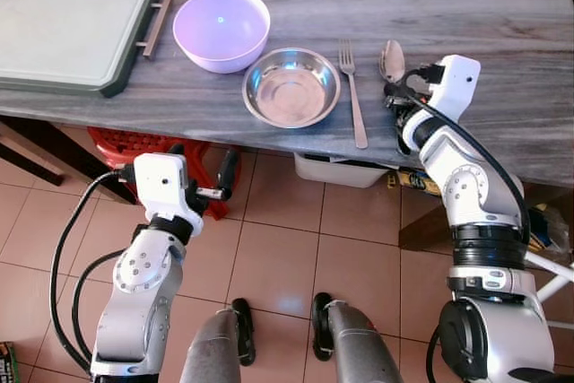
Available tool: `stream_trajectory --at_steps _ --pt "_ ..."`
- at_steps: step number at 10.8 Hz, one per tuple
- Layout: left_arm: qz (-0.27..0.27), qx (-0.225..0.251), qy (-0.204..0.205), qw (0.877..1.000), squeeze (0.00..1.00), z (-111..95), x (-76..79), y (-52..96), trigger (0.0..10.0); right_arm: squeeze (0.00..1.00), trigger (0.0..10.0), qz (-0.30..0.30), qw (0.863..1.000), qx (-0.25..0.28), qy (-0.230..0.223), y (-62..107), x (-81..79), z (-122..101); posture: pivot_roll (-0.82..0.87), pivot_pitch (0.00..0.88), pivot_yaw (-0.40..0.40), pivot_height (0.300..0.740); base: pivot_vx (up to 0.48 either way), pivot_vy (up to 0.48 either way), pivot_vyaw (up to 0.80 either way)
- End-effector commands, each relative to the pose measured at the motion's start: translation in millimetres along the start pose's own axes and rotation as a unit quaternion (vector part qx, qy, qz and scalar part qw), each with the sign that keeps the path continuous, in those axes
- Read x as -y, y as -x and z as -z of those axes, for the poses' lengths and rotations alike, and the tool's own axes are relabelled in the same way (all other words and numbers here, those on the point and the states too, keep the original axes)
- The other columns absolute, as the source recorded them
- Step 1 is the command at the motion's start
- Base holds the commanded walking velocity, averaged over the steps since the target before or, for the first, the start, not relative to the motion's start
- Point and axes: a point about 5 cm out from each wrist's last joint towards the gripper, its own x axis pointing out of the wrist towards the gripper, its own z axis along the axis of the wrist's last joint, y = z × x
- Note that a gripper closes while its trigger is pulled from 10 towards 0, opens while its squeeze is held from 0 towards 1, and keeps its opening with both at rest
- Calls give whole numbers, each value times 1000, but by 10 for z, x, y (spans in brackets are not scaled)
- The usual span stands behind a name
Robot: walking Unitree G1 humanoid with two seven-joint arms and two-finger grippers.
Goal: Setting the table
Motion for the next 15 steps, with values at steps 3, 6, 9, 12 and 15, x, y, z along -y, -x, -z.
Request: stream_trajectory --at_steps 3,6,9,12,15 --pt "-1 -10 0 1000 0 39 9 26 10000 1000 10000 10 996 -82 -22 17 65 371 -3 321 40 740 0 0 0" --pt "-2 -10 1 1000 0 40 15 27 10000 1000 10000 11 997 -78 -4 23 83 358 -3 322 35 740 0 0 0" --pt "-4 -9 2 1000 0 45 19 30 10000 1000 10000 25 998 -60 17 39 126 294 -6 319 30 740 0 0 0" --pt "-4 -10 3 1000 0 59 22 31 10000 1000 10000 21 998 -42 31 79 133 268 -10 305 27 740 0 0 0" --pt "-6 -8 4 1000 0 60 19 11 10000 1000 10000 26 999 -19 44 104 151 209 -13 300 26 740 0 0 0"
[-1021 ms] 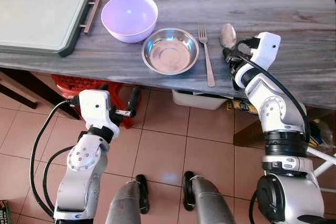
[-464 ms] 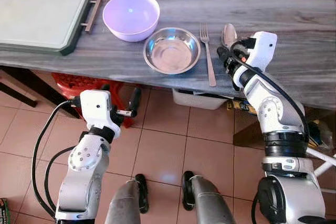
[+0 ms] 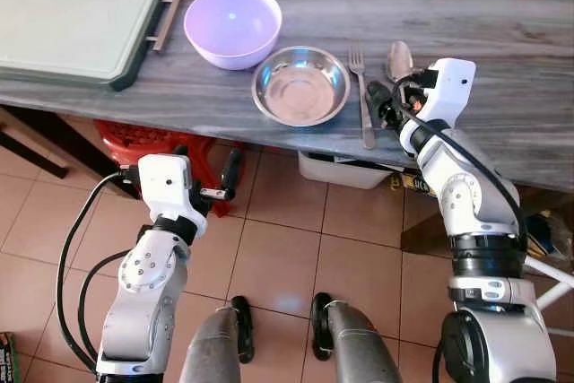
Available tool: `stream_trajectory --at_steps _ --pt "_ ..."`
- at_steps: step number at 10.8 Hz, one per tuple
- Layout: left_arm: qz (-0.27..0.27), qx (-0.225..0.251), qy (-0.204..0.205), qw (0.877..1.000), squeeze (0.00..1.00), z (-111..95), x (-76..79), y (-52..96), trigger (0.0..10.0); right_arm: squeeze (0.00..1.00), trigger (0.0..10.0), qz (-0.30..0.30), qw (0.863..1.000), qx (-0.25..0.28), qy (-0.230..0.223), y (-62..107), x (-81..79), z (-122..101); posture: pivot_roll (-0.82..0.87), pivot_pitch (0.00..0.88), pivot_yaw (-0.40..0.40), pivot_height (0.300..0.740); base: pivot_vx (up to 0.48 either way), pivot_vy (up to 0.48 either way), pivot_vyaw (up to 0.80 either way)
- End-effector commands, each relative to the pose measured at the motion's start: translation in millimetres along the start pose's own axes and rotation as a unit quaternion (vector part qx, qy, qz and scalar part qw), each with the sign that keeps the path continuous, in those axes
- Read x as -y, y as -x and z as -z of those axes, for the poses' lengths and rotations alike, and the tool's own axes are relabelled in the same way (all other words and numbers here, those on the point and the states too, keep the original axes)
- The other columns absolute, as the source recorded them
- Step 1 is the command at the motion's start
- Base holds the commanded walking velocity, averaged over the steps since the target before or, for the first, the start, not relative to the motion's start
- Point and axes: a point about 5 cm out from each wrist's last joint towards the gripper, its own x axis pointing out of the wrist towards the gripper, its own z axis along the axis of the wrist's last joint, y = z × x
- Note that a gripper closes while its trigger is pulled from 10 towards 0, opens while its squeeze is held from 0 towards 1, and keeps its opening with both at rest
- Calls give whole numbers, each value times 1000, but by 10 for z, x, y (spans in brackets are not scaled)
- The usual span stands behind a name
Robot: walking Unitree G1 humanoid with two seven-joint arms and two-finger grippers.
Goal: Setting the table
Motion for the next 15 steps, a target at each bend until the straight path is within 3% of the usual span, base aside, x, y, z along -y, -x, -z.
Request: stream_trajectory --at_steps 1,3,4,5,10,13,15 --pt "-6 -8 -4 1000 0 37 -21 24 10000 1000 10000 32 998 -45 -2 54 136 218 -13 300 26 740 0 0 0" --pt "-5 -6 -4 1000 0 35 -20 11 10000 1000 10000 42 999 -31 5 81 145 206 -13 294 29 740 0 0 0" --pt "-5 -4 -4 1000 0 31 -21 5 10000 729 10000 47 999 -20 11 100 148 191 -13 293 28 740 0 0 0" --pt "-5 -3 -4 1000 0 29 -22 2 10000 0 10000 52 998 -8 19 130 151 176 -13 291 28 740 0 0 0" --pt "-5 1 -3 1000 0 26 -20 -9 10000 0 10000 108 990 73 52 334 202 109 -20 285 26 740 0 0 0" --pt "-3 1 -3 1000 0 27 -23 -13 10000 0 10000 168 968 134 127 483 348 -59 -24 284 30 740 0 0 0" --pt "-2 2 -4 1000 0 21 -26 -18 10000 0 10000 213 961 108 143 514 502 6 -21 289 33 740 0 0 0"
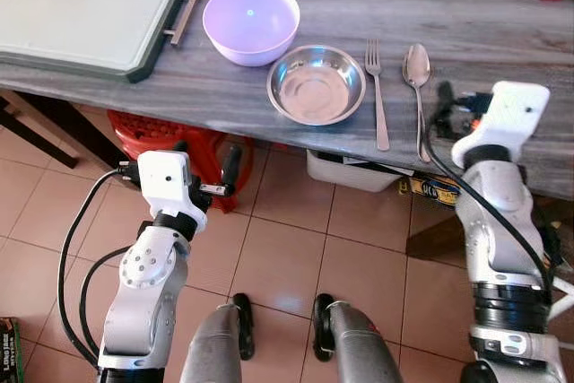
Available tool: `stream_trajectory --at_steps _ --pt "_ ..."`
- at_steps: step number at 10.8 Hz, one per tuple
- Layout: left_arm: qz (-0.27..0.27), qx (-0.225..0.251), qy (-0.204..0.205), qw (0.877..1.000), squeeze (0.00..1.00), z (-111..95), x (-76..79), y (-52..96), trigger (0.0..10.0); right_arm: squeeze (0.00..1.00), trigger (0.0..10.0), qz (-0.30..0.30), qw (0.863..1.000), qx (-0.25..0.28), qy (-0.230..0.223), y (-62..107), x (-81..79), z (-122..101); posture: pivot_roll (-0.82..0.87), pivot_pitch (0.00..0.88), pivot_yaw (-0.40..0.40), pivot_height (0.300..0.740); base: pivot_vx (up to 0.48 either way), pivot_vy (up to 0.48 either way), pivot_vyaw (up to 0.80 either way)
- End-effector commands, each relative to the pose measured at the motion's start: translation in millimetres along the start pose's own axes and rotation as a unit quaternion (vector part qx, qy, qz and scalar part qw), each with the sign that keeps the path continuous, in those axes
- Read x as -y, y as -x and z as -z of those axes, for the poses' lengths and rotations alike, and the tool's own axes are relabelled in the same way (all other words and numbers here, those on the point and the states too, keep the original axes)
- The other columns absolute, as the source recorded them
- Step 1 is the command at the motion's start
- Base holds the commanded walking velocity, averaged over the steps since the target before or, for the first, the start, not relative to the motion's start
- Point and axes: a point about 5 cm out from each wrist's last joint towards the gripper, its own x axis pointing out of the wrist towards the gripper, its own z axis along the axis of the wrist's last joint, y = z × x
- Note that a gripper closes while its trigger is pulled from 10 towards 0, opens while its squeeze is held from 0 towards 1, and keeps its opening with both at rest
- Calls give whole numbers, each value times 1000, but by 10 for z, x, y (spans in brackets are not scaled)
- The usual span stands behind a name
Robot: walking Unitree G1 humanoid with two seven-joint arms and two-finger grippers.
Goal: Setting the table
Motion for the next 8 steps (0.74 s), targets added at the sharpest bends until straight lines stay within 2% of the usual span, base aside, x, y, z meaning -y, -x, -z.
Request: stream_trajectory --at_steps 1,4,8 --pt "-3 -9 -4 1000 0 33 -23 27 10000 0 10000 10 999 -31 9 -1 70 121 -16 295 36 740 0 0 0" --pt "-1 -13 -8 1000 0 20 -44 62 10000 0 10000 -26 997 -78 4 -158 28 191 -4 311 44 740 0 0 0" --pt "0 -17 -9 1000 0 18 -39 88 10000 0 10000 -74 990 -115 -21 -236 -75 213 -1 328 42 740 0 0 0"
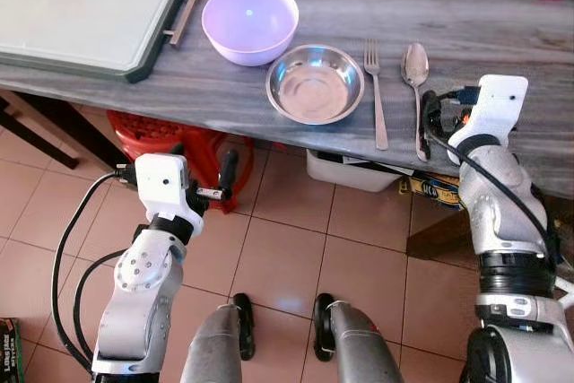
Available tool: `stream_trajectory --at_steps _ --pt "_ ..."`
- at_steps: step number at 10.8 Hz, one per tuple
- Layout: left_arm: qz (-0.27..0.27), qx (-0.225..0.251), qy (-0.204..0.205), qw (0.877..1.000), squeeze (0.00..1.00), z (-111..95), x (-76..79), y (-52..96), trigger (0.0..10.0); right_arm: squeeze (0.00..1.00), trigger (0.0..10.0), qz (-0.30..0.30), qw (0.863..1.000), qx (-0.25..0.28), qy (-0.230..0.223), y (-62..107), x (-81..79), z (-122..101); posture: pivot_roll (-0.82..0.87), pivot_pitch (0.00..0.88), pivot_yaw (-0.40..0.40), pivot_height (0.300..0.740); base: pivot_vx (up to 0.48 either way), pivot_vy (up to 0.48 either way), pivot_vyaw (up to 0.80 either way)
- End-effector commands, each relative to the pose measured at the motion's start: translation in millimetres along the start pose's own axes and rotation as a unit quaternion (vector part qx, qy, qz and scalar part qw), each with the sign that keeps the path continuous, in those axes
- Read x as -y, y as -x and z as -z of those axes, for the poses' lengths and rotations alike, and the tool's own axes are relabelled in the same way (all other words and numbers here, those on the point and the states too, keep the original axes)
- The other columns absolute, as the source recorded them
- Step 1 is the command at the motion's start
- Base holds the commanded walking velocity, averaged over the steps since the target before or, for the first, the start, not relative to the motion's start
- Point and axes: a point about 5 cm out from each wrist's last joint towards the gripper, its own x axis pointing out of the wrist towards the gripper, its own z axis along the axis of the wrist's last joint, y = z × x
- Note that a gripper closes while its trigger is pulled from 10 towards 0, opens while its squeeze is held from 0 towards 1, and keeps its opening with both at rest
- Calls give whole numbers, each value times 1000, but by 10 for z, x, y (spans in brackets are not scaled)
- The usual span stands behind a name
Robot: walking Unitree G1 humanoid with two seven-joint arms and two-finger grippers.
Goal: Setting the table
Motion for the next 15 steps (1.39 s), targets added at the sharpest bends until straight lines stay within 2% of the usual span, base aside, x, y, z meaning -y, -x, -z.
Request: stream_trajectory --at_steps 1,7,15 --pt "0 -5 -2 1000 0 6 -5 39 10000 0 10000 -11 999 -32 -8 4 -21 117 -2 328 41 740 0 0 0" --pt "-1 -5 2 1000 0 14 13 23 10000 0 10000 -62 996 -53 -44 3 -213 108 -8 322 31 740 0 0 0" --pt "-1 -3 3 1000 0 13 24 11 10000 0 10000 -95 992 -61 -49 -22 -345 89 -8 319 27 740 0 0 0"
